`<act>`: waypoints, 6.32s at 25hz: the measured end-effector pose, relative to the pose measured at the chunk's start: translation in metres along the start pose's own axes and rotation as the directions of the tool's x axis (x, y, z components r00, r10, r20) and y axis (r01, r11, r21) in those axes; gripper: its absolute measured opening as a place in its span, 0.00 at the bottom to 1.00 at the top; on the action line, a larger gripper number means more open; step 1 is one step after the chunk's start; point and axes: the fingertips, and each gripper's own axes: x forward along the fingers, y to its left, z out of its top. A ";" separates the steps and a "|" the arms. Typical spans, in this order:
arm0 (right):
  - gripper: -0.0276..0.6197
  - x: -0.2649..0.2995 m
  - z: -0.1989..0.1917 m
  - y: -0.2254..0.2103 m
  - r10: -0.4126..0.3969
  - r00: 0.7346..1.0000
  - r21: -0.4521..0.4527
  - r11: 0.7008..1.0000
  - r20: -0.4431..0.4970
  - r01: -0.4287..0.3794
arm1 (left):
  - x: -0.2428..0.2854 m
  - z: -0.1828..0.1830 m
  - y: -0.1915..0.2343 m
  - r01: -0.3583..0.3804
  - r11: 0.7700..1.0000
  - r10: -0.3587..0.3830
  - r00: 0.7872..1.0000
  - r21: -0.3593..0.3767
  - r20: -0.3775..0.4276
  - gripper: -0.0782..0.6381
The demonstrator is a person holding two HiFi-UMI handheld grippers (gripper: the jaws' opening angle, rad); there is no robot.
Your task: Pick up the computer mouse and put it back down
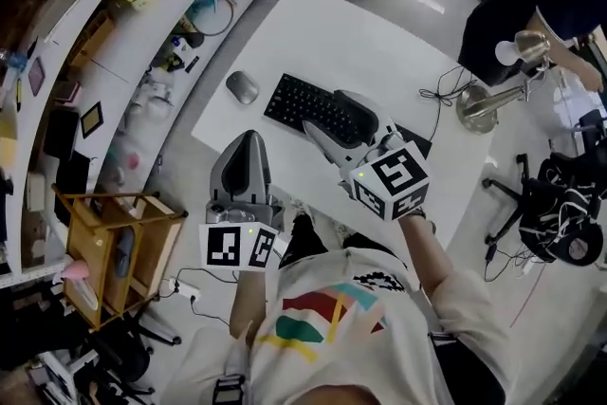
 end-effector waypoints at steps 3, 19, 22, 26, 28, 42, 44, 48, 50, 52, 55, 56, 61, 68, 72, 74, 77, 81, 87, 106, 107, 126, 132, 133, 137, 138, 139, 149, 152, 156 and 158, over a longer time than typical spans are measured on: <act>0.42 0.062 -0.009 0.007 0.028 0.997 0.016 1.000 -0.078 -0.027 | 0.003 -0.010 0.051 -0.043 0.999 0.044 0.999 0.025 -0.018 0.17; 0.42 0.316 -0.196 0.023 -0.053 0.692 -0.114 0.993 -0.720 -0.043 | -0.001 -0.106 0.229 -0.192 0.978 0.175 0.968 -0.085 -0.180 0.17; 0.42 0.329 -0.212 0.014 -0.130 0.653 -0.185 0.983 -0.746 -0.015 | -0.004 -0.110 0.246 -0.218 0.970 0.196 0.964 -0.112 -0.180 0.17; 0.42 0.328 -0.233 0.003 -0.196 0.618 -0.241 0.970 -0.761 0.011 | -0.008 -0.118 0.268 -0.241 0.962 0.215 0.959 -0.131 -0.186 0.17; 0.42 0.332 -0.211 0.011 -0.197 0.641 -0.240 0.971 -0.742 0.021 | -0.009 -0.121 0.274 -0.252 0.957 0.225 0.957 -0.142 -0.183 0.17; 0.46 0.349 -0.240 0.002 -0.037 0.502 -0.084 0.994 -0.864 -0.072 | 0.008 -0.149 0.286 -0.258 0.950 0.216 0.950 -0.175 -0.224 0.17; 0.46 0.350 -0.239 0.002 -0.034 0.497 -0.083 0.994 -0.867 -0.076 | 0.013 -0.151 0.283 -0.247 0.953 0.204 0.951 -0.175 -0.230 0.17; 0.46 0.349 -0.237 0.001 -0.037 0.534 -0.090 0.993 -0.845 -0.073 | 0.021 -0.151 0.276 -0.227 0.959 0.184 0.954 -0.170 -0.235 0.17; 0.46 0.348 -0.235 0.001 -0.037 0.559 -0.100 0.992 -0.828 -0.083 | 0.023 -0.150 0.273 -0.224 0.960 0.181 0.954 -0.167 -0.238 0.17; 0.46 0.346 -0.233 0.000 -0.046 0.586 -0.121 0.989 -0.809 -0.090 | 0.023 -0.148 0.272 -0.226 0.960 0.184 0.953 -0.162 -0.239 0.17; 0.46 0.342 -0.227 -0.003 -0.070 0.648 -0.157 0.985 -0.759 -0.077 | 0.022 -0.143 0.272 -0.229 0.961 0.190 0.953 -0.154 -0.234 0.17; 0.46 0.341 -0.223 -0.003 -0.074 0.670 -0.160 0.985 -0.739 -0.067 | 0.021 -0.141 0.273 -0.231 0.961 0.192 0.953 -0.154 -0.233 0.17; 0.46 0.326 -0.190 0.001 -0.058 0.771 -0.160 0.986 -0.635 -0.057 | 0.024 -0.130 0.263 -0.213 0.965 0.177 0.959 -0.153 -0.219 0.17; 0.46 0.273 -0.117 0.001 -0.079 0.891 -0.167 0.986 -0.448 0.004 | 0.037 -0.109 0.218 -0.139 0.976 0.107 0.977 -0.167 -0.185 0.17; 0.46 0.220 -0.065 -0.003 -0.095 0.948 -0.147 0.988 -0.305 0.051 | 0.047 -0.089 0.175 -0.062 0.983 0.035 0.987 -0.172 -0.154 0.17; 0.46 0.189 -0.039 -0.005 -0.106 0.969 -0.126 0.989 -0.225 0.079 | 0.052 -0.077 0.153 -0.024 0.985 0.001 0.991 -0.168 -0.136 0.17; 0.46 0.137 -0.012 -0.005 -0.122 0.984 -0.099 0.989 -0.130 0.110 | 0.060 -0.056 0.123 0.022 0.988 -0.037 0.994 -0.151 -0.099 0.17; 0.46 0.066 0.011 -0.005 -0.181 0.983 -0.061 0.982 -0.017 0.179 | 0.070 -0.021 0.080 0.109 0.990 -0.114 0.992 -0.090 -0.051 0.17; 0.46 -0.003 0.023 -0.010 -0.183 0.979 -0.030 0.982 0.090 0.186 | 0.082 0.007 0.019 0.205 0.977 -0.204 0.979 -0.063 0.018 0.17; 0.46 -0.056 0.024 -0.049 -0.218 0.962 0.045 0.976 0.166 0.213 | 0.107 -0.018 -0.043 0.265 0.962 -0.269 0.961 -0.059 -0.059 0.17; 0.46 -0.057 0.025 -0.051 -0.221 0.960 0.047 0.975 0.174 0.216 | 0.108 -0.021 -0.046 0.272 0.961 -0.276 0.959 -0.057 -0.071 0.17; 0.46 -0.218 -0.094 -0.174 -0.619 0.783 0.245 0.750 -0.067 0.614 | 0.111 -0.099 -0.179 0.464 0.886 -0.455 0.855 -0.025 -0.249 0.17; 0.46 -0.273 -0.155 -0.209 -0.697 0.691 0.295 0.630 -0.192 0.718 | 0.113 -0.139 -0.219 0.508 0.859 -0.499 0.805 -0.059 -0.322 0.17; 0.46 -0.282 -0.167 -0.216 -0.703 0.677 0.299 0.612 -0.217 0.732 | 0.114 -0.147 -0.228 0.514 0.855 -0.504 0.797 -0.064 -0.333 0.17; 0.46 -0.309 -0.217 -0.239 -0.703 0.634 0.325 0.547 -0.322 0.771 | 0.114 -0.177 -0.262 0.553 0.831 -0.533 0.755 -0.066 -0.382 0.17; 0.46 -0.312 -0.228 -0.244 -0.698 0.627 0.326 0.538 -0.346 0.778 | 0.114 -0.183 -0.268 0.561 0.825 -0.538 0.747 -0.064 -0.391 0.17; 0.46 -0.314 -0.238 -0.249 -0.691 0.620 0.322 0.531 -0.371 0.784 | 0.114 -0.189 -0.275 0.568 0.820 -0.544 0.739 -0.066 -0.397 0.17; 0.46 -0.334 -0.329 -0.270 -0.602 0.542 0.257 0.497 -0.586 0.829 | 0.116 -0.234 -0.325 0.630 0.771 -0.596 0.661 -0.095 -0.455 0.17; 0.46 -0.335 -0.339 -0.272 -0.592 0.515 0.223 0.497 -0.620 0.839 | 0.118 -0.237 -0.328 0.634 0.767 -0.600 0.655 -0.098 -0.459 0.17; 0.46 -0.332 -0.341 -0.272 -0.591 0.498 0.177 0.516 -0.635 0.838 | 0.117 -0.240 -0.328 0.639 0.763 -0.604 0.648 -0.101 -0.463 0.17; 0.46 -0.331 -0.343 -0.275 -0.595 0.488 0.166 0.513 -0.639 0.842 | 0.116 -0.240 -0.328 0.640 0.762 -0.606 0.648 -0.102 -0.461 0.17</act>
